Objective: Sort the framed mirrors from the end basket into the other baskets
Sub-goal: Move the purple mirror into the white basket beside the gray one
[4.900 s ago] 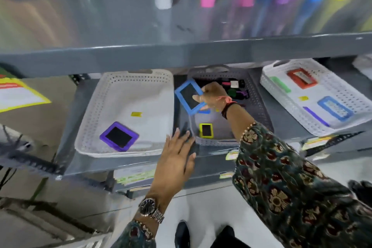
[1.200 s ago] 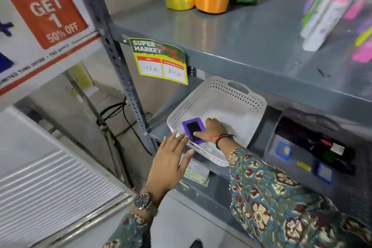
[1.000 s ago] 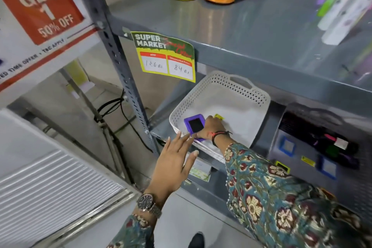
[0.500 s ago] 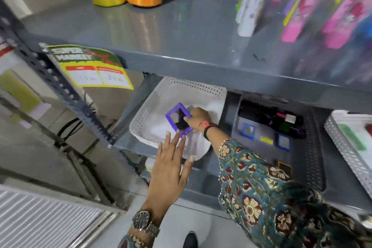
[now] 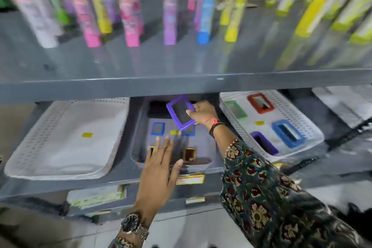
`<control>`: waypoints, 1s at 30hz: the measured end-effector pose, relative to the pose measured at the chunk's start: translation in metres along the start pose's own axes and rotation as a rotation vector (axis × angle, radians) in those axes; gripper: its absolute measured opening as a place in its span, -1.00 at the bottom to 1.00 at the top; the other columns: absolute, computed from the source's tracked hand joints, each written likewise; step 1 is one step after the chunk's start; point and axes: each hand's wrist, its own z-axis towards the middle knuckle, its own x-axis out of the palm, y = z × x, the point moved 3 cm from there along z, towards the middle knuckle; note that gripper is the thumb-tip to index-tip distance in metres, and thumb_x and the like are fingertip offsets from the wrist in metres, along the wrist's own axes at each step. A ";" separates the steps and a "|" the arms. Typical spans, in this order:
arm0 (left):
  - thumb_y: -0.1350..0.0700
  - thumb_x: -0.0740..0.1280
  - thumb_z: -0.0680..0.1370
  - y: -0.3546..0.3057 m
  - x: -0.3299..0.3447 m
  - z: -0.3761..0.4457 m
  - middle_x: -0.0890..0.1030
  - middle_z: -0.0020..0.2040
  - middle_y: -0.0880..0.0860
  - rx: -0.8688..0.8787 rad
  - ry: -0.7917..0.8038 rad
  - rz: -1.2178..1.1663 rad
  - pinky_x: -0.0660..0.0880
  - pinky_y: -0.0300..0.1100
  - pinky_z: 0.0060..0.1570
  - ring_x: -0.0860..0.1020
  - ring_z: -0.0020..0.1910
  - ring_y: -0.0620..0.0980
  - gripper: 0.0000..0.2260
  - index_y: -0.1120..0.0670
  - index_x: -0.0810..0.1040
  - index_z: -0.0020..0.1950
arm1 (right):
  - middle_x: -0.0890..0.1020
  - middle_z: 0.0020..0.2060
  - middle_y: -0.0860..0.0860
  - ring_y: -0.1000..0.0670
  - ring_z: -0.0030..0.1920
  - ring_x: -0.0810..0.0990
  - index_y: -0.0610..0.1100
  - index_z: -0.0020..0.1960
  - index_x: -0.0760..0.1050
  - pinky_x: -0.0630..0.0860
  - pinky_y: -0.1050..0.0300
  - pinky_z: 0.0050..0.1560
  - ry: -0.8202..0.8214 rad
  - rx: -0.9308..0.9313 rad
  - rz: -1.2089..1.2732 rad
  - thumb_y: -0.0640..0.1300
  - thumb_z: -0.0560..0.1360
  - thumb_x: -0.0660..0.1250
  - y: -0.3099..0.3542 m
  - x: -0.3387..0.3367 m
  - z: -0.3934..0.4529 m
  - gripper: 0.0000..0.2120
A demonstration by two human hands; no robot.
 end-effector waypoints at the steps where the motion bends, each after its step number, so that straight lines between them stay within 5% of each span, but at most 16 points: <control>1: -0.21 -0.05 0.61 -0.010 0.009 0.003 0.20 0.53 0.00 -0.002 0.011 -0.009 -0.08 -0.04 0.48 -0.02 0.54 -0.03 -0.43 0.08 0.24 0.50 | 0.59 -0.34 -0.14 -0.17 -0.08 0.65 -0.10 -0.50 0.32 0.56 0.04 0.04 -0.021 0.021 0.001 -0.10 0.44 0.33 -0.019 -0.013 0.000 -0.62; 3: -0.22 -0.06 0.60 -0.025 0.023 0.006 0.19 0.53 -0.01 0.007 0.020 0.000 -0.06 0.00 0.47 -0.02 0.54 -0.02 -0.42 0.08 0.24 0.50 | 0.54 -0.36 -0.18 -0.16 -0.15 0.59 -0.10 -0.53 0.25 0.52 0.08 -0.05 -0.042 0.047 -0.029 -0.10 0.46 0.32 -0.047 -0.034 -0.005 -0.56; 6: -0.22 -0.06 0.60 -0.049 0.047 0.012 0.25 0.51 0.02 0.029 0.021 0.021 -0.05 0.02 0.47 0.02 0.54 0.00 -0.42 0.11 0.29 0.48 | 0.50 -0.27 -0.17 -0.21 -0.02 0.62 -0.10 -0.49 0.31 0.54 0.03 0.06 -0.061 0.092 -0.016 -0.10 0.47 0.32 -0.094 -0.067 -0.014 -0.61; 9: -0.26 -0.09 0.59 -0.069 0.071 0.017 0.28 0.50 0.04 0.019 0.032 0.028 -0.03 0.04 0.47 0.03 0.53 -0.01 -0.38 0.11 0.29 0.48 | 0.56 -0.15 -0.23 -0.20 0.09 0.59 -0.15 -0.36 0.42 0.42 0.12 -0.04 -0.101 0.168 -0.019 -0.03 0.47 0.33 -0.148 -0.097 -0.018 -0.71; 13: -0.32 -0.14 0.56 -0.081 0.088 0.018 0.31 0.49 0.06 -0.011 0.046 0.041 -0.02 0.04 0.47 0.07 0.51 0.00 -0.31 0.12 0.30 0.47 | 0.64 0.02 -0.24 -0.21 0.13 0.57 -0.29 -0.07 0.58 0.45 0.05 0.09 -0.125 0.224 -0.048 -0.02 0.49 0.28 -0.202 -0.128 -0.020 -0.69; 19: -0.27 -0.08 0.56 -0.087 0.101 0.017 0.27 0.51 0.05 -0.052 0.079 0.102 -0.03 0.06 0.49 0.00 0.54 -0.03 -0.35 0.13 0.26 0.48 | 0.59 0.18 -0.22 -0.18 0.20 0.55 -0.34 0.19 0.50 0.44 0.06 0.21 -0.043 0.355 -0.190 -0.04 0.52 0.25 -0.258 -0.144 -0.020 -0.59; 23: -0.27 -0.09 0.56 -0.083 0.105 0.019 0.24 0.52 0.05 -0.079 0.093 0.135 -0.02 0.06 0.49 -0.01 0.53 -0.03 -0.35 0.10 0.19 0.51 | 0.56 0.13 -0.20 -0.25 0.27 0.48 -0.36 0.26 0.43 0.42 -0.09 0.32 0.195 0.373 -0.128 -0.04 0.47 0.33 -0.282 -0.117 -0.004 -0.51; 30: -0.23 0.00 0.57 -0.077 0.113 0.019 0.36 0.45 0.10 -0.071 0.115 0.223 -0.03 -0.09 0.46 0.16 0.50 0.05 -0.38 0.17 0.29 0.47 | 0.53 -0.23 -0.09 -0.14 -0.04 0.64 -0.33 0.04 0.55 0.60 0.05 0.02 0.125 0.290 -0.268 0.07 0.38 0.40 -0.294 -0.110 0.008 -0.53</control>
